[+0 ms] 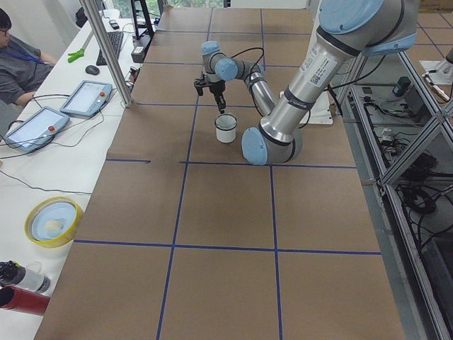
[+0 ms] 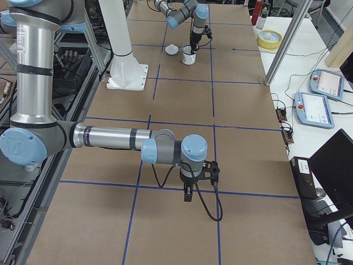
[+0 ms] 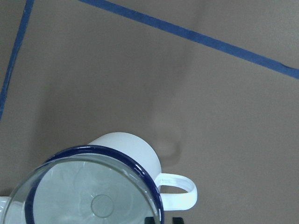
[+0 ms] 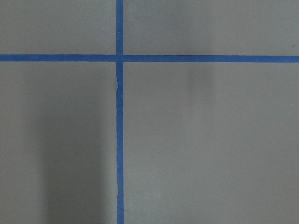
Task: Place funnel on cup
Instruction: 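Open the left gripper and withdraw it from the funnel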
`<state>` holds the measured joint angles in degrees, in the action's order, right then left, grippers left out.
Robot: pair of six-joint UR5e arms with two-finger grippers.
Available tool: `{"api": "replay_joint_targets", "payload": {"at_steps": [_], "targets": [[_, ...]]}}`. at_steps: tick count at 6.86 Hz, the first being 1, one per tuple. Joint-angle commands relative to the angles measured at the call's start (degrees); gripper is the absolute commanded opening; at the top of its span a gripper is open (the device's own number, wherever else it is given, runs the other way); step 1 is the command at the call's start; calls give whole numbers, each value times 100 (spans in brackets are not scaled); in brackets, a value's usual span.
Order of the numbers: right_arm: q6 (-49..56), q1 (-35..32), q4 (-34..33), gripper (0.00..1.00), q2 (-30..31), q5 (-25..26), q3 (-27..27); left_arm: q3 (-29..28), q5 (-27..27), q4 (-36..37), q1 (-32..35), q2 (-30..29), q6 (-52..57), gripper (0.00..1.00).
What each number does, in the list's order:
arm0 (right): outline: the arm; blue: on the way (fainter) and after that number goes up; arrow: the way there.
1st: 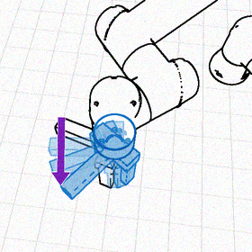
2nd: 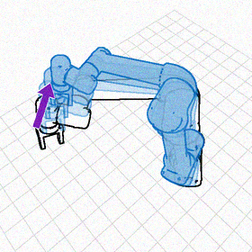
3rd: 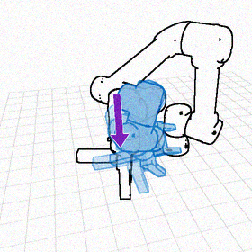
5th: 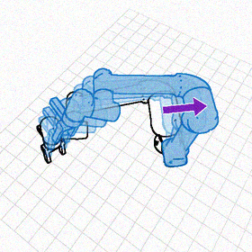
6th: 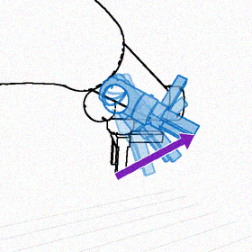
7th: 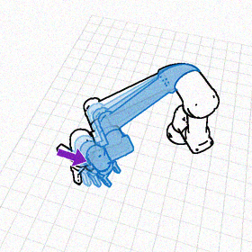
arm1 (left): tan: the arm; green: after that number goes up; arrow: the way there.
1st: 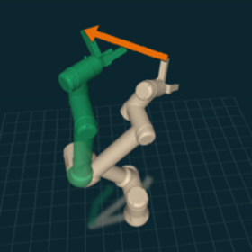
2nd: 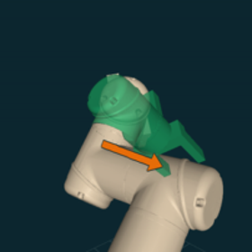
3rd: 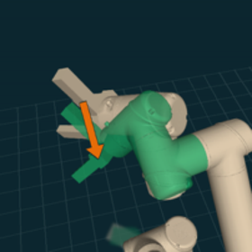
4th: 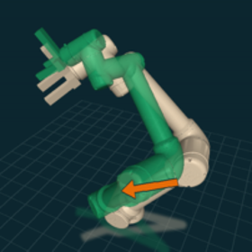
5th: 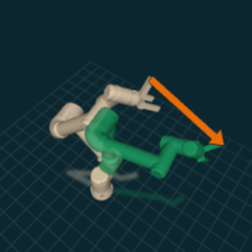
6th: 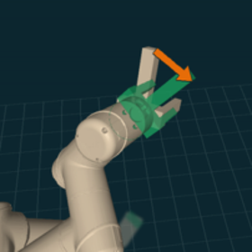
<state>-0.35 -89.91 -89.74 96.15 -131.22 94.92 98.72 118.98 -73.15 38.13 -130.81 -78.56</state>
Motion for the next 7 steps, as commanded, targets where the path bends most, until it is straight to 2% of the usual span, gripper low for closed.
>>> {"api": "replay_joint_targets", "payload": {"at_steps": [1,2,3,5,6,7], "targets": [[0,0,0,100,0,0,0,1055,-33,-85,176,491,234,100],[0,0,0,100,0,0,0,1697,-7,-460,621,1026,959,100],[0,0,0,100,0,0,0,1956,63,-1020,1165,1701,1792,100],[0,0,0,100,0,0,-8,1959,1009,-2032,2517,3360,4073,100],[0,0,0,100,0,0,0,1863,1083,-2098,3203,4030,5434,100],[0,0,0,100,0,0,0,1523,1084,-2107,3941,4515,6840,100]]}}
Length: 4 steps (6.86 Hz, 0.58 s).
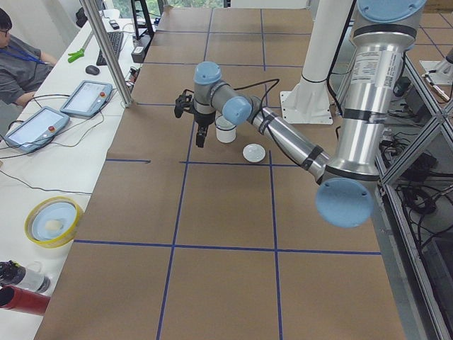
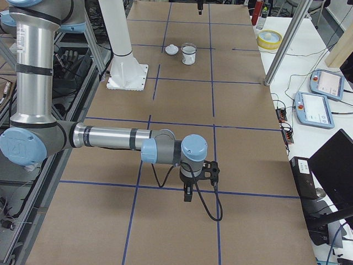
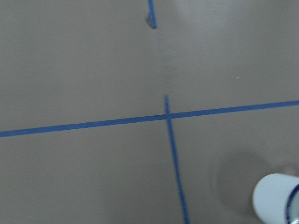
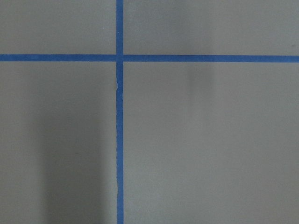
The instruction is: Place funnel on cup
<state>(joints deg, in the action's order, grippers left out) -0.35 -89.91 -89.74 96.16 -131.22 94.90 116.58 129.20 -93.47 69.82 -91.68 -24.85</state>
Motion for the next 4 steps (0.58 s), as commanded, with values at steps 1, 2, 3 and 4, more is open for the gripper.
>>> {"api": "replay_joint_targets", "payload": {"at_steps": [1,2,3,4], "targets": [[0,0,0,100,0,0,3,-694,62,-74,1597,895,2779,100],[0,0,0,100,0,0,3,-1212,53,-48,2301,985,3566,100],[0,0,0,100,0,0,3,-1634,62,-31,2413,1134,3583,100],[0,0,0,100,0,0,3,-1830,70,-65,2466,1135,3592,100]]}}
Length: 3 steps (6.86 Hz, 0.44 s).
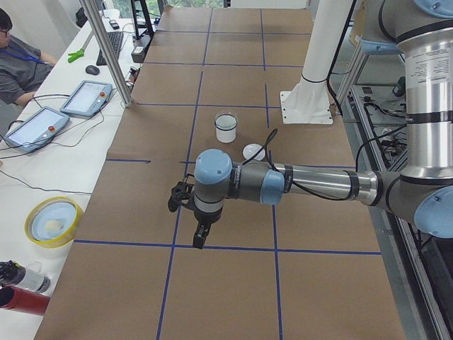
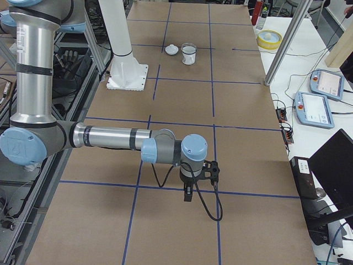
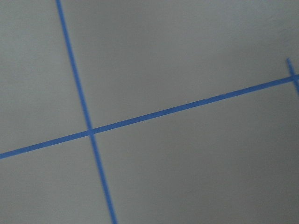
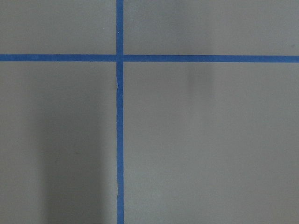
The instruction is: Place funnel on cup
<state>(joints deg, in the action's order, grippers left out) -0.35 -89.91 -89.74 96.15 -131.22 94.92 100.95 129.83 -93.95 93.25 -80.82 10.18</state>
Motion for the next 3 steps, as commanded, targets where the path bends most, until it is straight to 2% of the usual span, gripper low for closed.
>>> {"api": "replay_joint_targets", "payload": {"at_steps": [1,3], "targets": [[0,0,0,100,0,0,-9,-277,295,121,306,66,72,100],[0,0,0,100,0,0,0,-216,482,637,326,67,46,100]]}}
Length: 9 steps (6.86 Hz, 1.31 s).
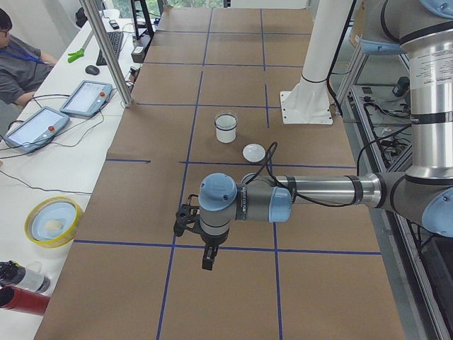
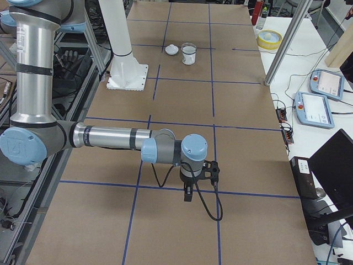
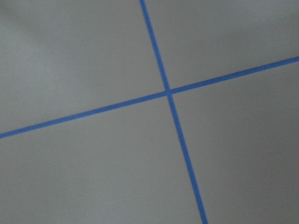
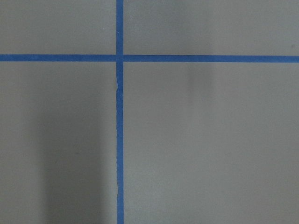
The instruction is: Place funnel on cup
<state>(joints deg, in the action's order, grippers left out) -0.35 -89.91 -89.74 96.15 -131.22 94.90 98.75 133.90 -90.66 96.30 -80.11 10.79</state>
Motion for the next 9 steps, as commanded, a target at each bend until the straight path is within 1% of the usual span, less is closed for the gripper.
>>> {"api": "replay_joint_targets", "payload": {"at_steps": [1,2,3,4,6,9], "targets": [[0,0,0,100,0,0,3,21,32,365,56,13,-15,100],[0,0,0,100,0,0,-6,-5,31,374,39,-83,-67,100],[0,0,0,100,0,0,2,238,22,365,38,-58,-555,100],[0,0,0,100,0,0,3,406,14,383,38,-14,-673,100],[0,0,0,100,0,0,3,364,14,409,30,30,-639,100],[0,0,0,100,0,0,2,460,66,409,12,57,-560,100]]}}
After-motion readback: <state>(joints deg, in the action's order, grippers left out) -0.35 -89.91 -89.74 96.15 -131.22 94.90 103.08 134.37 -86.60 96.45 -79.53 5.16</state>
